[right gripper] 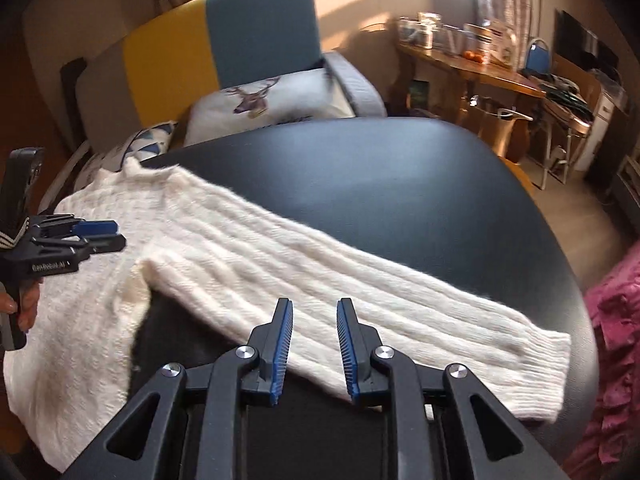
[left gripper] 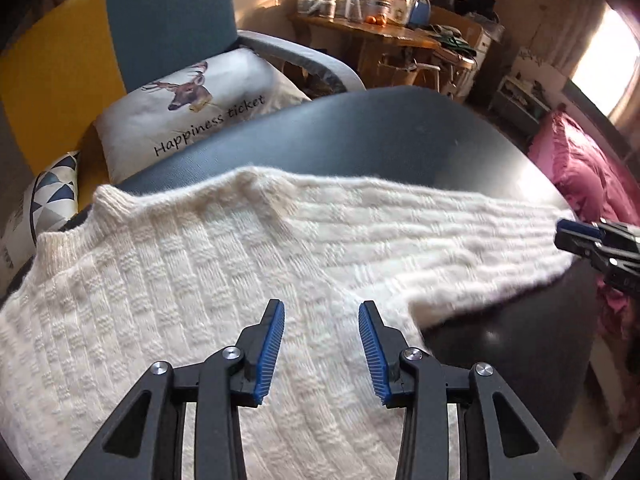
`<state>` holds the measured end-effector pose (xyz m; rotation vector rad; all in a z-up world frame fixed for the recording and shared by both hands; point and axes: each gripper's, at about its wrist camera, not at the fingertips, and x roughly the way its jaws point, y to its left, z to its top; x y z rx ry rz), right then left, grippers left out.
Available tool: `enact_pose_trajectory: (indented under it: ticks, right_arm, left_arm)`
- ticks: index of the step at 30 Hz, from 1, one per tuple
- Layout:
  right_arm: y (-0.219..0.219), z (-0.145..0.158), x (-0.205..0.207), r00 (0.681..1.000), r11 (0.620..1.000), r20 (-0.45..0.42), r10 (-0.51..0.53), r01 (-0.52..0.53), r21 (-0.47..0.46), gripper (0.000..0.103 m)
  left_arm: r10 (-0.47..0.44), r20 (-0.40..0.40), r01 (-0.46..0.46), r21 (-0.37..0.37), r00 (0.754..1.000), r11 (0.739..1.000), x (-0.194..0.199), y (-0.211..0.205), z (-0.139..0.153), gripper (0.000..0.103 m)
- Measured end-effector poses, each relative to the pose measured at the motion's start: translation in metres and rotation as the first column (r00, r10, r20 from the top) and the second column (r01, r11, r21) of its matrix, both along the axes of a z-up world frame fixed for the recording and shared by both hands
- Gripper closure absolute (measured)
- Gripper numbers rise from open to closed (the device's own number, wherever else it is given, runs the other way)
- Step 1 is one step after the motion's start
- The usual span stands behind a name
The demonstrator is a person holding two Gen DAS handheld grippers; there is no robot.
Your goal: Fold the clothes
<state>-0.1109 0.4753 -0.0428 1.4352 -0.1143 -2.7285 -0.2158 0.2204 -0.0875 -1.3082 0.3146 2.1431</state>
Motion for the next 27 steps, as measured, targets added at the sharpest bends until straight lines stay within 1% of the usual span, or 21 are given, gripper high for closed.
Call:
enact_pose_trajectory:
  ticks: [2, 4, 5, 7, 9, 11, 15, 17, 18, 21, 23, 24, 26, 27]
  right_arm:
    - [-0.023, -0.014, -0.008, 0.999, 1.0, 0.036, 0.015, -0.016, 0.016, 0.082]
    - [-0.022, -0.029, -0.016, 0.998, 1.0, 0.07, -0.004, 0.003, 0.015, 0.082]
    - [-0.014, -0.036, -0.016, 0.996, 0.999, 0.083, -0.032, 0.03, 0.018, 0.082]
    - [0.0, -0.05, -0.017, 0.99, 0.996, 0.108, -0.086, 0.084, 0.026, 0.082]
    - [0.016, -0.06, -0.016, 0.983, 0.991, 0.122, -0.137, 0.136, 0.018, 0.082]
    - [0.023, -0.06, -0.016, 0.98, 0.987, 0.119, -0.162, 0.161, 0.019, 0.082]
    - [0.021, -0.057, -0.018, 0.979, 0.985, 0.111, -0.17, 0.166, 0.045, 0.082]
    - [0.027, -0.051, -0.013, 0.98, 0.986, 0.11, -0.167, 0.168, 0.001, 0.082]
    - [0.034, -0.047, -0.009, 0.979, 0.983, 0.104, -0.176, 0.181, -0.032, 0.082]
    - [0.069, -0.033, 0.013, 0.962, 0.955, 0.059, -0.268, 0.273, -0.115, 0.082]
    - [0.1, -0.025, 0.029, 0.935, 0.922, 0.043, -0.351, 0.354, -0.157, 0.08]
    - [0.117, -0.023, 0.039, 0.917, 0.898, 0.044, -0.396, 0.397, -0.188, 0.08]
    - [0.151, -0.021, 0.06, 0.873, 0.838, 0.056, -0.485, 0.482, -0.256, 0.08]
    - [0.163, -0.023, 0.068, 0.856, 0.814, 0.062, -0.513, 0.509, -0.281, 0.08]
  left_arm:
    - [0.001, 0.02, 0.0, -0.02, 1.0, 1.0, 0.007, 0.006, -0.01, 0.064]
    - [0.008, 0.038, -0.007, -0.042, 0.999, 0.999, 0.011, 0.012, -0.021, 0.064]
    - [0.009, 0.032, -0.007, -0.066, 0.999, 0.998, 0.015, 0.015, -0.028, 0.064]
    - [-0.021, -0.038, 0.017, -0.096, 0.999, 0.995, 0.027, 0.02, -0.03, 0.064]
    - [-0.02, -0.037, 0.017, -0.083, 0.999, 0.996, 0.027, 0.019, -0.031, 0.064]
    - [-0.015, -0.031, 0.013, -0.066, 0.999, 0.998, 0.026, 0.017, -0.031, 0.063]
    - [0.032, 0.061, -0.033, 0.025, 0.998, 0.999, 0.015, 0.007, -0.025, 0.063]
    - [0.048, 0.097, -0.056, 0.077, 0.994, 0.996, 0.01, 0.0, -0.019, 0.063]
    - [0.056, 0.095, -0.065, 0.094, 0.994, 0.993, 0.006, -0.002, -0.014, 0.063]
    - [0.086, 0.054, -0.091, 0.118, 0.995, 0.989, -0.01, -0.009, 0.002, 0.063]
    - [0.109, 0.031, -0.112, 0.12, 0.994, 0.986, -0.024, -0.011, 0.01, 0.063]
    - [0.116, 0.022, -0.118, 0.118, 0.993, 0.986, -0.034, -0.01, 0.012, 0.063]
    - [0.131, 0.002, -0.13, 0.113, 0.991, 0.985, -0.054, -0.01, 0.017, 0.063]
    - [0.134, -0.011, -0.132, 0.109, 0.991, 0.985, -0.063, -0.008, 0.018, 0.063]
